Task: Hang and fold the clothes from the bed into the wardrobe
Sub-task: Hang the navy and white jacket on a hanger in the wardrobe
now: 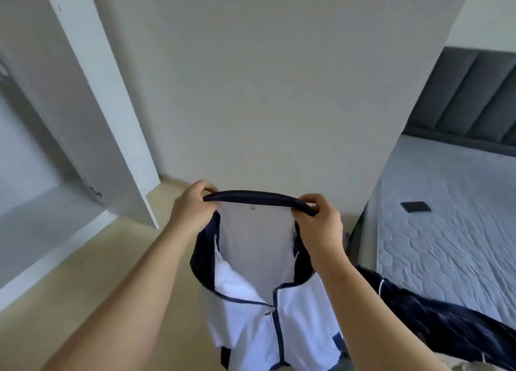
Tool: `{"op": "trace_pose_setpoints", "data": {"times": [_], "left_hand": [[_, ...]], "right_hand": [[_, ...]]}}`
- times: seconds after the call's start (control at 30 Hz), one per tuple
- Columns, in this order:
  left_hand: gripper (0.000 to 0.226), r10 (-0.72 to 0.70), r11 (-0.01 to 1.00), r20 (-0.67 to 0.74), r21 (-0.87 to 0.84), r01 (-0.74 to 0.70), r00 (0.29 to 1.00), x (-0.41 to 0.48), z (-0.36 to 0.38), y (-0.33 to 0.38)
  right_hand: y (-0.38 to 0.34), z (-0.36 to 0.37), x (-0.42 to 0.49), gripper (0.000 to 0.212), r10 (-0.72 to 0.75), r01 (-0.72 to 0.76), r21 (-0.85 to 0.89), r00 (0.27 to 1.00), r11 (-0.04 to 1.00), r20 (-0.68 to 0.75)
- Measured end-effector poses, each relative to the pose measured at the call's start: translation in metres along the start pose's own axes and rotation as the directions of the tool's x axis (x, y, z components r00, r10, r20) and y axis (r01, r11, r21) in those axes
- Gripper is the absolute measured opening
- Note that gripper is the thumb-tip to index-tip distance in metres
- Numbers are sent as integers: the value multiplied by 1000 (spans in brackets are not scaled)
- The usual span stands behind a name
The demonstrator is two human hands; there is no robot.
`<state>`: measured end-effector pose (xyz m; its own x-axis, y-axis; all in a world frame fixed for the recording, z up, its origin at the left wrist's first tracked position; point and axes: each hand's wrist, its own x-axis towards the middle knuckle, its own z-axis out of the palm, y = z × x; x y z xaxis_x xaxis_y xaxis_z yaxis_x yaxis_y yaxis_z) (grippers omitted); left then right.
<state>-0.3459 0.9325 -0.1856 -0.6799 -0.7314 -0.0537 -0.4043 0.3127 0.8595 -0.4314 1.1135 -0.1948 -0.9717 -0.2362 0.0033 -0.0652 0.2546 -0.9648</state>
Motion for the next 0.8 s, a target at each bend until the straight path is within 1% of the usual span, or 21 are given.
{"op": "trace_pose_setpoints", "data": {"times": [0.07,0.1,0.13,0.2,0.27,0.37,0.43,0.5,0.57,0.6,0.67,0.73,0.8], "left_hand": [[22,-39,999,-104,-30,36,994,11,-41,-17],[23,-46,999,-157,-2,46,987,17,-60,-25],[24,-40,997,-219,61,55,975,23,-85,-39],[21,1,968,-291,241,72,957,29,-106,-50],[20,8,917,-375,372,143,927,29,-142,-72],[20,-23,868,-419,442,225,908,30,-184,-97],[16,-54,858,-425,443,260,903,33,-212,-114],[17,-84,861,-484,405,308,871,36,-243,-132],[16,-101,882,-567,328,337,818,40,-268,-146],[16,-129,902,-616,253,350,777,42,-282,-154],[17,-201,940,-675,72,334,710,47,-301,-163],[24,-296,941,-691,-94,324,660,52,-321,-174],[28,-396,918,-669,-267,294,628,64,-345,-186]], "right_hand": [[-23,41,-3,21,-44,44,14,999,999,15],[-34,61,-6,19,-70,69,24,997,997,22],[-46,88,-10,18,-92,91,32,995,995,38],[-57,112,-13,19,-128,125,64,991,990,34],[-70,152,-23,21,-160,152,83,982,985,96],[-88,197,-34,29,-192,171,127,967,977,170],[-99,226,-39,34,-223,195,142,950,971,219],[-110,260,-44,36,-273,242,142,921,960,278],[-119,289,-46,36,-324,304,112,887,946,328],[-125,306,-46,36,-348,341,86,867,936,357],[-132,327,-45,38,-371,387,34,849,921,377],[-141,356,-46,40,-385,421,6,824,907,415],[-151,395,-44,43,-385,435,-4,802,901,456]]}}
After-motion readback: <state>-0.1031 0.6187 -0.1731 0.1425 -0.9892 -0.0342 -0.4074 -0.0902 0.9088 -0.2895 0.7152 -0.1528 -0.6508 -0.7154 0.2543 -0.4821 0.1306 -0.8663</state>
